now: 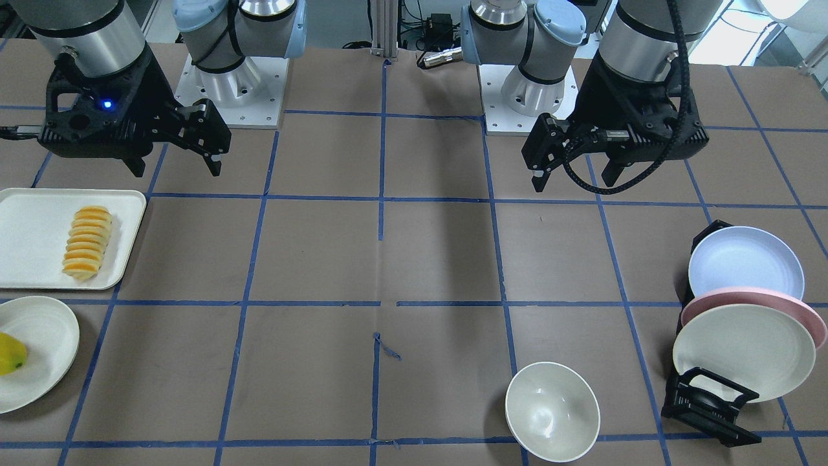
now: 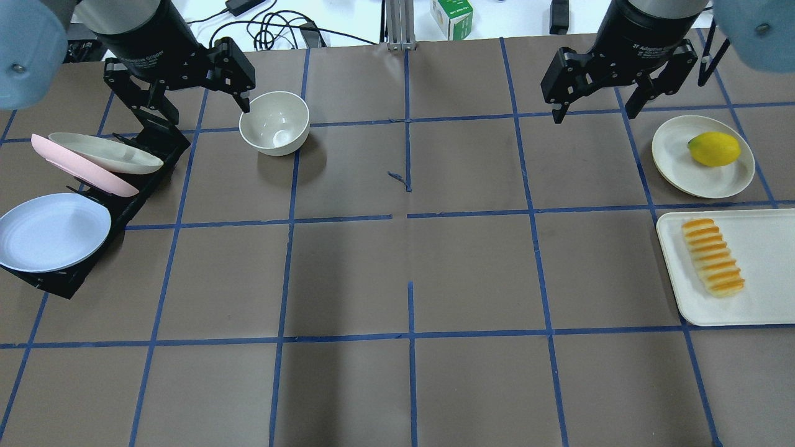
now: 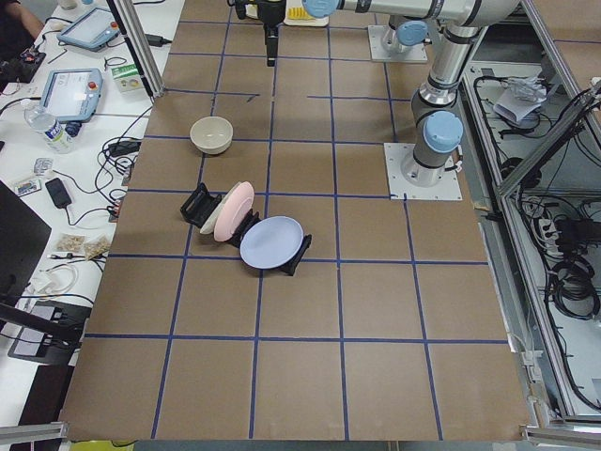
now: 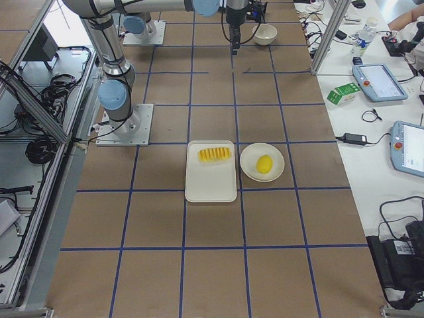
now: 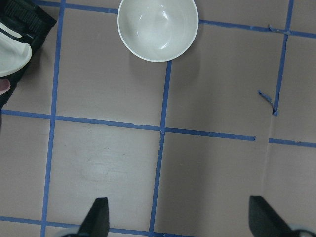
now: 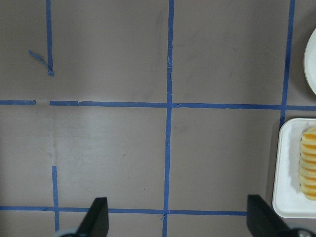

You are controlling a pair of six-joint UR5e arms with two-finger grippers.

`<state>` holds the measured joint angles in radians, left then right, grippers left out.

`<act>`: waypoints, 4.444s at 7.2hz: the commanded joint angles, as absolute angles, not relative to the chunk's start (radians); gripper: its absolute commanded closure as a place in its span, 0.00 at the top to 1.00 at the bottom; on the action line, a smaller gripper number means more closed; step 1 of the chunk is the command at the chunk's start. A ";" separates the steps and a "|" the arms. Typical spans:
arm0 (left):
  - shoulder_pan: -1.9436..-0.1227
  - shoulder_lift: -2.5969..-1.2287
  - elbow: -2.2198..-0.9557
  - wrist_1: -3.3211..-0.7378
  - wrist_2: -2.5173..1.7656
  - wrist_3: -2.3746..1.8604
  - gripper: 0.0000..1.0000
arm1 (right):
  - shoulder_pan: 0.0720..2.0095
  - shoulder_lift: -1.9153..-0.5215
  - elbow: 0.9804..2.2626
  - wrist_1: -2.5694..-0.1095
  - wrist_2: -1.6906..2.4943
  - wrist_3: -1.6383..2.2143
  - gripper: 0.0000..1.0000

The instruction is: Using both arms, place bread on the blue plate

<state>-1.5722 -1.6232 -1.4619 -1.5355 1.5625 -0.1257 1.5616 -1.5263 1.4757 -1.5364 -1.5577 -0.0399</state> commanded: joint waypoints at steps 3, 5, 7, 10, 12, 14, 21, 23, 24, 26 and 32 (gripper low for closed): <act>-1.571 -1.621 -1.462 -1.536 1.563 -0.126 1.00 | 1.556 -1.529 1.479 -1.523 -1.568 -0.054 1.00; -1.569 -1.620 -1.462 -1.536 1.563 -0.124 1.00 | 1.510 -1.537 1.503 -1.514 -1.623 -0.094 1.00; -1.568 -1.620 -1.463 -1.536 1.563 -0.124 1.00 | 1.395 -1.577 1.547 -1.514 -1.710 -0.118 1.00; -1.435 -1.602 -1.450 -1.535 1.562 -0.124 1.00 | 1.165 -1.583 1.685 -1.572 -1.695 -0.400 1.00; -1.269 -1.582 -1.448 -1.548 1.619 -0.126 1.00 | 0.935 -1.577 1.976 -1.923 -1.695 -0.705 1.00; -1.031 -1.614 -1.466 -1.554 1.658 -0.117 1.00 | 0.888 -1.478 2.124 -2.255 -1.694 -0.821 1.00; -0.735 -1.968 -1.620 -1.145 1.638 0.071 1.00 | 0.888 -1.359 2.164 -2.336 -1.601 -0.870 0.36; -0.721 -1.988 -1.643 -1.121 1.643 0.066 0.88 | 0.888 -1.359 2.151 -2.332 -1.601 -0.877 0.00; -0.718 -1.988 -1.643 -1.121 1.638 0.066 0.52 | 0.888 -1.370 2.135 -2.289 -1.547 -0.862 0.00; -0.716 -1.985 -1.641 -1.121 1.632 0.077 0.00 | 0.903 -1.428 2.006 -2.109 -1.531 -0.791 0.00; -0.698 -1.872 -1.605 -1.253 1.638 0.118 0.00 | 1.101 -1.549 1.809 -1.789 -1.525 -0.532 0.00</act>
